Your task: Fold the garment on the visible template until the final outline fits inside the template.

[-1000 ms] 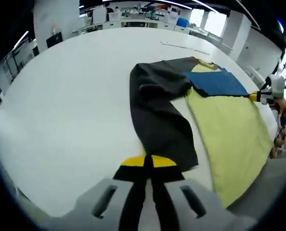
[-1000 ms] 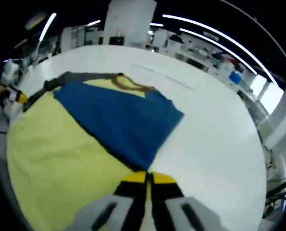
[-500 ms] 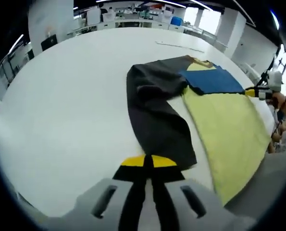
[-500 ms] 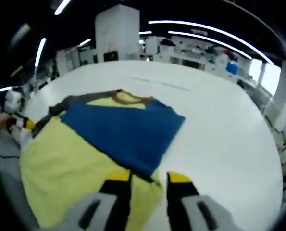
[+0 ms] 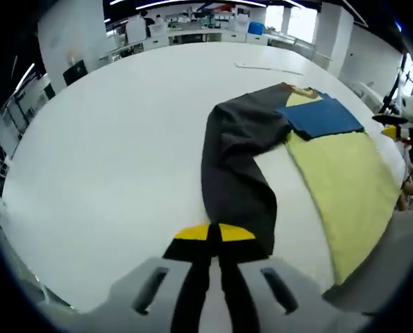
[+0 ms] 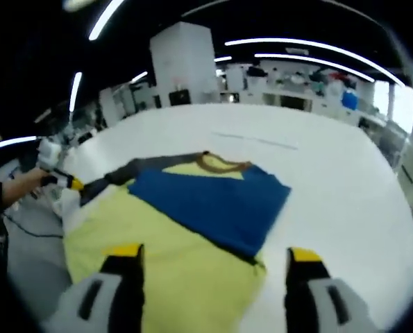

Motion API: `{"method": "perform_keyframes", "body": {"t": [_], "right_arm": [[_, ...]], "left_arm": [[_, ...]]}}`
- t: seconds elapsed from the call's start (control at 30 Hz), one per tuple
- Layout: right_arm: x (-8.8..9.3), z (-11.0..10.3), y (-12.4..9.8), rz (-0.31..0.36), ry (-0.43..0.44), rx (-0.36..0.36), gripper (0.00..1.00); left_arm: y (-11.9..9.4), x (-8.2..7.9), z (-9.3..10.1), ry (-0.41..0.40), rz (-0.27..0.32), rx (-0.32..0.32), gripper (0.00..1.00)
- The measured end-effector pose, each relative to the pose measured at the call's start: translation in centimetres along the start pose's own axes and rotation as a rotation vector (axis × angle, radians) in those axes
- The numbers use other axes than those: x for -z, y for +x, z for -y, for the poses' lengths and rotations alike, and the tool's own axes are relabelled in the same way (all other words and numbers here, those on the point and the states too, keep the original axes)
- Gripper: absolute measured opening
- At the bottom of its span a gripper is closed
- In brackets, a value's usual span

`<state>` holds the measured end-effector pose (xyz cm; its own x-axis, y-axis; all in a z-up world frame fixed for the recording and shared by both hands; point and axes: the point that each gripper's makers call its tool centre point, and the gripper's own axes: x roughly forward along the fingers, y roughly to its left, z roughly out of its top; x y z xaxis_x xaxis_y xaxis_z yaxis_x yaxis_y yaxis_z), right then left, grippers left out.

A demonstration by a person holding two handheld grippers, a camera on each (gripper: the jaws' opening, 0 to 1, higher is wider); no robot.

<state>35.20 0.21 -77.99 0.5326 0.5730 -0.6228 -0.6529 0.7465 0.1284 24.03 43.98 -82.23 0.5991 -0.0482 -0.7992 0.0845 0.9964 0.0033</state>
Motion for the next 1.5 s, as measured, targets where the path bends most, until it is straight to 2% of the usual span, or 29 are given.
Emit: {"method": "perform_keyframes", "body": {"t": [0.17,0.33,0.53,0.7,0.8,0.9,0.93,0.97,1.0,1.1,1.17,1.27,1.5], "right_arm": [[-0.8,-1.0,-1.4,0.021,-0.053,-0.046,0.89],[-1.3,-1.3,-2.8,0.029,-0.083,-0.049,0.9],[-1.7,-1.5,-3.8,0.045,-0.092,-0.048,0.9],[-1.6,-1.0,-4.2,0.053,-0.069,-0.03,0.89],[-1.2,-1.0,-4.4,0.04,-0.073,-0.017,0.89],[-1.0,-1.1,-4.6,0.035,-0.073,-0.008,0.89],[-1.0,-1.1,-4.7,0.037,-0.07,-0.007,0.89],[-1.0,-1.1,-4.7,0.039,-0.065,-0.008,0.89],[-1.0,-1.1,-4.7,0.043,-0.061,-0.01,0.89],[-1.0,-1.1,-4.9,0.055,-0.032,-0.013,0.89],[-1.2,-1.1,-5.1,0.061,-0.032,-0.01,0.9],[-1.5,-1.2,-5.5,0.076,-0.045,-0.008,0.9],[-1.5,-2.3,-5.8,0.059,-0.076,-0.022,0.9]], "left_arm": [[0.1,-0.2,-2.0,0.053,-0.016,-0.038,0.0],[0.3,-0.4,-4.5,0.055,-0.02,-0.077,0.0],[0.4,-1.3,-7.0,0.04,-0.003,-0.136,0.0],[0.5,-1.5,-8.2,0.037,0.007,-0.181,0.0],[0.7,-2.0,-10.1,0.033,0.019,-0.211,0.0],[1.0,-2.4,-10.2,0.041,0.029,-0.218,0.0],[1.0,-2.7,-10.7,0.038,0.037,-0.239,0.01],[0.8,-2.7,-10.8,0.04,0.05,-0.245,0.01],[0.7,-3.3,-10.9,0.06,0.09,-0.244,0.02],[0.2,-3.2,-11.6,0.012,0.108,-0.279,0.06],[0.2,-3.5,-11.1,-0.068,0.156,-0.25,0.15],[-0.1,-3.2,-10.6,-0.135,0.181,-0.218,0.24],[0.1,-1.9,-9.8,-0.23,0.179,-0.227,0.4]]}}
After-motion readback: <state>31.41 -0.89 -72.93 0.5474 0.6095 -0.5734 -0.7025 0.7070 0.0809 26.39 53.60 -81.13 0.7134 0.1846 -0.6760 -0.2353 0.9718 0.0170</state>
